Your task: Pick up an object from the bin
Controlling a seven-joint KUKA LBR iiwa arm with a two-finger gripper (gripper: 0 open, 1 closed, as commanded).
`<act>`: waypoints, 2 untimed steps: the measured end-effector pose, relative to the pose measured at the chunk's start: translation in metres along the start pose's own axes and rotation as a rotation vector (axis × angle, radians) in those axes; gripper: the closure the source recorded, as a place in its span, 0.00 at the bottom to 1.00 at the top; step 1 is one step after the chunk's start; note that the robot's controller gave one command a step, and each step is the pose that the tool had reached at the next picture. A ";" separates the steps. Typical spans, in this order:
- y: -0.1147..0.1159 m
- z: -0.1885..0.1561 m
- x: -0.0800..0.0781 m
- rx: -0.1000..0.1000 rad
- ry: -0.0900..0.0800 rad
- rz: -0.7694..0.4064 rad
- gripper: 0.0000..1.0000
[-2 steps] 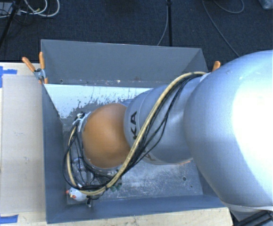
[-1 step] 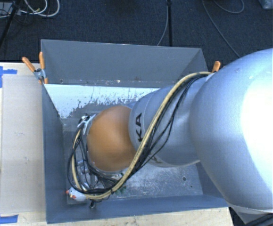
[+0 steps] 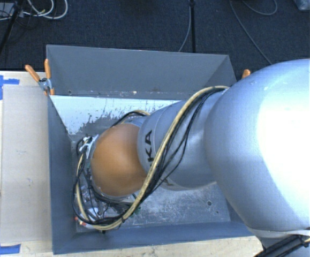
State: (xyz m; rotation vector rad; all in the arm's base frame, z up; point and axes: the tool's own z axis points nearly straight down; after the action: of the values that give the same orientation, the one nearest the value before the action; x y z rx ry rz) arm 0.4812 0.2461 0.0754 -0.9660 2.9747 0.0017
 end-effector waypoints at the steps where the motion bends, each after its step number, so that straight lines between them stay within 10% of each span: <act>1: 0.003 0.017 0.003 -0.003 0.013 0.014 1.00; 2: 0.002 0.017 0.003 -0.003 0.013 0.016 1.00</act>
Offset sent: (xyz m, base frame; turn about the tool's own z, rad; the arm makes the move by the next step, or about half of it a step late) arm 0.0000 0.0000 0.0000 0.0000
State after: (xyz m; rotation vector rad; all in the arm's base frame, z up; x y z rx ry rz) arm 0.4771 0.2462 0.0586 -0.9461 2.9947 0.0008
